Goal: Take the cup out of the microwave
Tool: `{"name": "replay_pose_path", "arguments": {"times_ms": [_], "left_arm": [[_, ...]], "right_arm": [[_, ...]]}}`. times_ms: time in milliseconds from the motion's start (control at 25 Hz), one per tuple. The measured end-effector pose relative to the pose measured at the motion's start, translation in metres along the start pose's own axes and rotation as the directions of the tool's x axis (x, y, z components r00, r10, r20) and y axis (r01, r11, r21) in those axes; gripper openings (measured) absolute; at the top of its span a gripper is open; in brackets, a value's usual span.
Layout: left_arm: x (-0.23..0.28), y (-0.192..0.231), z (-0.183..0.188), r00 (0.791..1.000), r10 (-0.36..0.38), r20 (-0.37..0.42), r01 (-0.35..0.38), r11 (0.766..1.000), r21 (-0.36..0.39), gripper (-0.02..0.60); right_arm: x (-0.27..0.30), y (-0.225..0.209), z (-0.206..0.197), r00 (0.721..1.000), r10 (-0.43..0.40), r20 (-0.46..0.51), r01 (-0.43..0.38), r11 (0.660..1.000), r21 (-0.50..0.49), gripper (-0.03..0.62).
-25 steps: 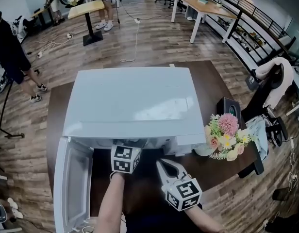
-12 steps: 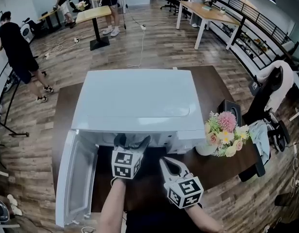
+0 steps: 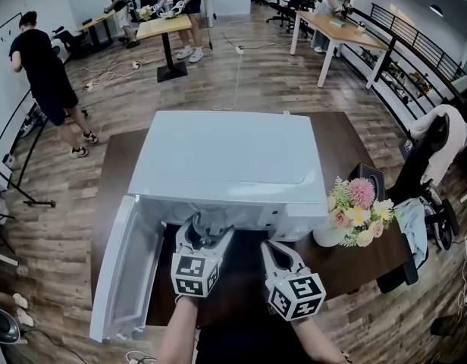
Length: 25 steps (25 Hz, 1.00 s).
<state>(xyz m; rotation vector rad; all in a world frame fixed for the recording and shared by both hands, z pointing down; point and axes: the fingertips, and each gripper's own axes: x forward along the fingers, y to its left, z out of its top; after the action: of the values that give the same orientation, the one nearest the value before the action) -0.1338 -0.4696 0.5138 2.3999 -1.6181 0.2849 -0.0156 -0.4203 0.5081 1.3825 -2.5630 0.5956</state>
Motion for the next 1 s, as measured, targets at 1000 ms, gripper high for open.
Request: {"name": "replay_pose_path", "arguments": {"times_ms": [1000], "left_arm": [[-0.115, -0.023, 0.013, 0.999, -0.012, 0.035, 0.013, 0.999, -0.032, 0.376]], "right_arm": [[-0.037, -0.016, 0.031, 0.994, 0.007, 0.111, 0.003, 0.996, -0.084, -0.008]]}}
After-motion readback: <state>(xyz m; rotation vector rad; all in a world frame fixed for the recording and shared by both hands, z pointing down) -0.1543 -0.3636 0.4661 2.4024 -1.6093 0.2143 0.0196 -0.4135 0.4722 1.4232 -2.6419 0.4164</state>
